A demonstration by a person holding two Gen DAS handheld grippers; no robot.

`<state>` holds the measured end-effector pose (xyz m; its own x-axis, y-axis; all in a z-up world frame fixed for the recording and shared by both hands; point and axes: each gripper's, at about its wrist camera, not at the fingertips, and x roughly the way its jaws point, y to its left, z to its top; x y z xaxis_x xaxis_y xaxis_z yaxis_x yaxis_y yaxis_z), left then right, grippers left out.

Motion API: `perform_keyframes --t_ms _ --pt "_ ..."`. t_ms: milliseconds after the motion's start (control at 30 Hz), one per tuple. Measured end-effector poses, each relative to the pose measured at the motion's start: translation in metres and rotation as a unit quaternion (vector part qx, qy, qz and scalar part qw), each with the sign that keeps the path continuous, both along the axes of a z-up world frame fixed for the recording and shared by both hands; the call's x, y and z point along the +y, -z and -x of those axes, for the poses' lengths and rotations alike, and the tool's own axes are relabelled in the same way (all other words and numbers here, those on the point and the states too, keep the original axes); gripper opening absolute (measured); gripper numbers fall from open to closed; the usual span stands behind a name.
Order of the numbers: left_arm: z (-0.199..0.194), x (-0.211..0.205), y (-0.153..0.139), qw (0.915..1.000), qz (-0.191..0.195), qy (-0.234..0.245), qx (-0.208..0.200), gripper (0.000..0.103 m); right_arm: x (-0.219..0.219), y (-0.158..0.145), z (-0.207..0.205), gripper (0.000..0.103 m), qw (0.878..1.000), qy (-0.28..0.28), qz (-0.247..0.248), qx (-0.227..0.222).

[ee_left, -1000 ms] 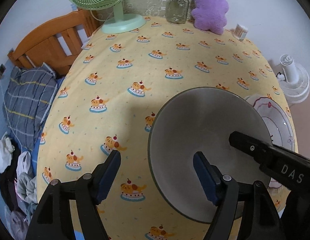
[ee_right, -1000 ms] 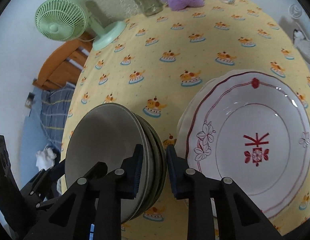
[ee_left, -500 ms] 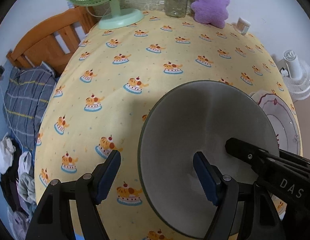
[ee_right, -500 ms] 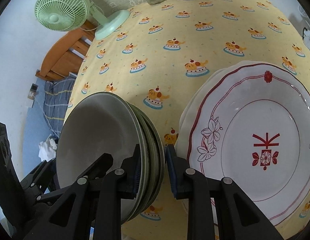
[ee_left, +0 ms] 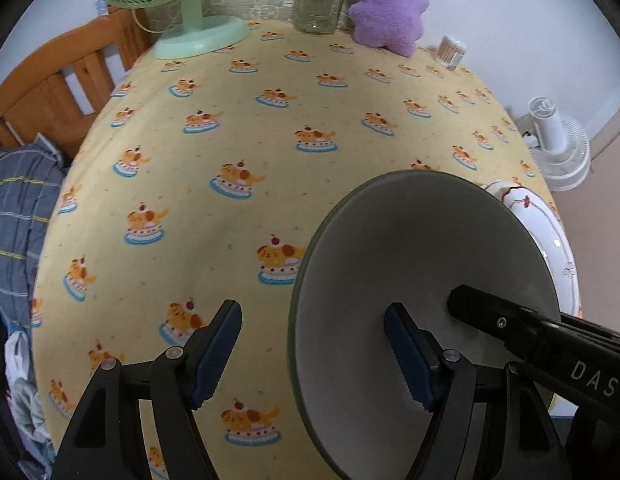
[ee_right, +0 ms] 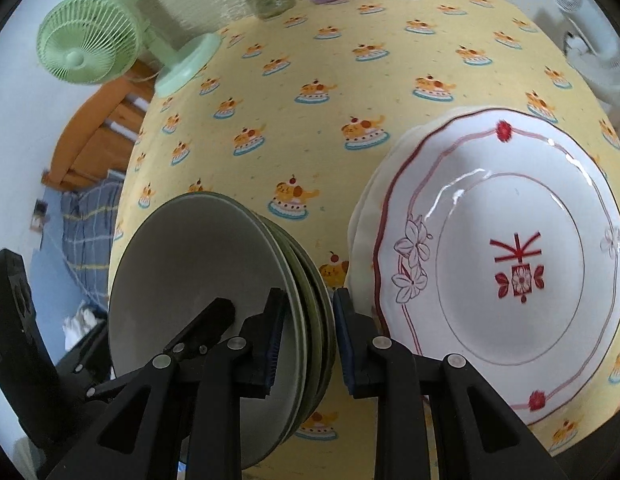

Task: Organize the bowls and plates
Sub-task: 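Tilt and lower the nested bowls with both grippers onto the plate stack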

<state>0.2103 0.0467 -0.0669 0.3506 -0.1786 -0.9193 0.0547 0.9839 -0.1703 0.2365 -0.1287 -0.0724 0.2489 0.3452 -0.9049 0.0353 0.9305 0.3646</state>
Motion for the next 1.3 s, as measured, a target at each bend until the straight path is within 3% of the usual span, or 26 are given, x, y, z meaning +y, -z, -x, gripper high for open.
perform_keyframes --t_ms 133,200,267,700,833,1300 --pt "-0.002 0.001 0.002 0.9995 0.026 0.016 0.003 0.073 -0.002 0.0 0.002 0.028 1.0 0.017 -0.002 0.0" --pt "-0.002 -0.005 0.008 0.9947 0.086 0.047 0.031 0.063 0.005 -0.002 0.003 0.03 1.0 0.004 0.019 -0.006" --pt "-0.001 -0.003 0.007 0.9946 0.09 0.043 0.028 0.063 0.007 -0.003 0.003 0.031 1.0 0.001 0.03 -0.01" --pt "-0.006 0.001 0.004 0.998 0.053 0.03 0.012 0.067 0.009 -0.002 -0.007 0.034 1.0 -0.006 0.026 -0.006" --pt "-0.006 -0.003 0.002 0.9972 0.062 0.04 0.011 0.054 0.01 -0.001 -0.009 0.035 1.0 -0.014 0.02 -0.004" --pt "0.008 0.002 -0.01 0.9967 0.068 0.039 0.019 0.053 0.017 -0.01 0.004 0.035 1.0 -0.011 0.021 0.009"
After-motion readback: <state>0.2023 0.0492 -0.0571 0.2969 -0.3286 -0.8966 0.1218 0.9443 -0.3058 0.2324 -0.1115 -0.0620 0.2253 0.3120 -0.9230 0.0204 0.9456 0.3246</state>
